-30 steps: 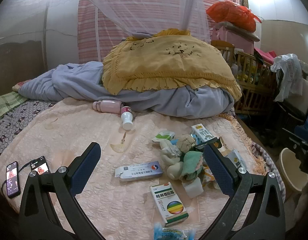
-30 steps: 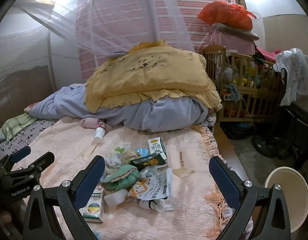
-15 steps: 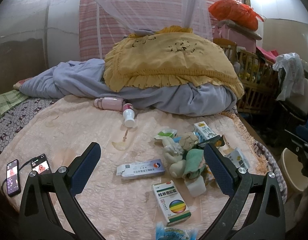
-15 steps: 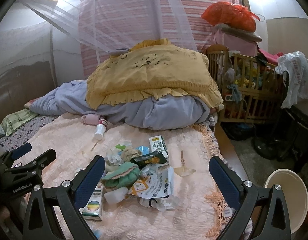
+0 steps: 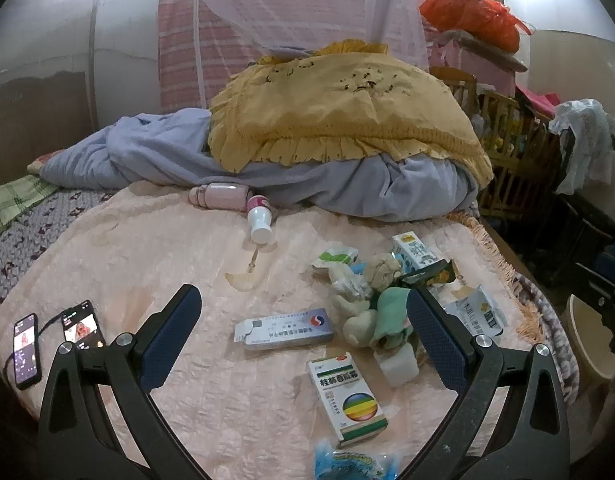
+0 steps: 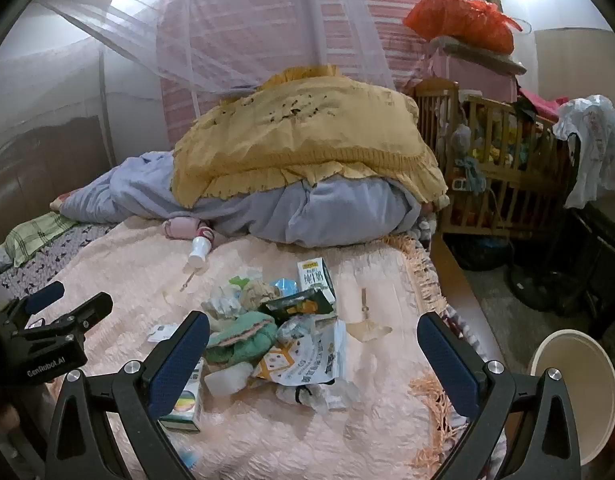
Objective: Collect trash
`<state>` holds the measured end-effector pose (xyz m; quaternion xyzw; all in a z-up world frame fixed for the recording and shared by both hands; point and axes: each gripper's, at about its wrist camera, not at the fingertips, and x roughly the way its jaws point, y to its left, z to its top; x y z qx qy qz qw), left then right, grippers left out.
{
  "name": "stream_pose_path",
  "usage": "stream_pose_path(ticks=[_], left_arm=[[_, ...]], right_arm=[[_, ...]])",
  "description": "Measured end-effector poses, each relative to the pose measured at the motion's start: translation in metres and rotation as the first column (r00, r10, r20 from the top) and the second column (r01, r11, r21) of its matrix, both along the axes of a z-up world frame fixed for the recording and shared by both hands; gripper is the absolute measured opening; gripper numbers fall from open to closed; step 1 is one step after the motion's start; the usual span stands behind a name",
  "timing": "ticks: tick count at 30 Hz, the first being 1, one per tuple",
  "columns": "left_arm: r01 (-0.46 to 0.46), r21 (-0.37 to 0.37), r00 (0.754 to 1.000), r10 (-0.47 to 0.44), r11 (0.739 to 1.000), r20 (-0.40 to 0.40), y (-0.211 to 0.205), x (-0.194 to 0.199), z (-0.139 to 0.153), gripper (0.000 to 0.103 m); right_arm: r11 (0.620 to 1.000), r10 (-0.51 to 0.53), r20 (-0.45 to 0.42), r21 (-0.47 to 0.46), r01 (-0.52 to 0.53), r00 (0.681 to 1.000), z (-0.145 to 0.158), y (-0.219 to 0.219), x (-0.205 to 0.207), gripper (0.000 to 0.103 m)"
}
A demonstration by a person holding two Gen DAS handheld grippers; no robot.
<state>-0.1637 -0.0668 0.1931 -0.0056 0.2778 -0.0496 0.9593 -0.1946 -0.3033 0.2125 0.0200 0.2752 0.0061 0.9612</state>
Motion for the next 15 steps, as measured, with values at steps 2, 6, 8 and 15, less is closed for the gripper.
stream_pose_path(ticks=[2,6,8,15], left_arm=[[-0.004,0.001,1.0,0.004,1.0,-0.008,0.002,0.001,-0.002,0.102],[-0.014,0.0,0.999,0.014,1.0,-0.031,0.013,0.005,-0.008,0.102],[-0.018,0.009,0.999,0.018,1.0,-0.041,0.019,0.006,-0.011,0.102],[-0.029,0.012,0.994,0.031,0.999,-0.104,0.039,0.013,-0.031,0.102]], right_arm=[[1.0,0.0,-0.008,0.0,0.0,1.0,-0.002,-0.002,0.0,0.103],[1.0,-0.004,-0.032,-0.012,0.004,0.999,-0.009,-0.007,0.001,0.103],[1.0,-0.013,-0.046,-0.017,0.012,0.999,-0.014,-0.012,0.002,0.103],[1.0,-0.013,-0.13,0.018,0.015,0.991,-0.042,-0.029,0.01,0.103]])
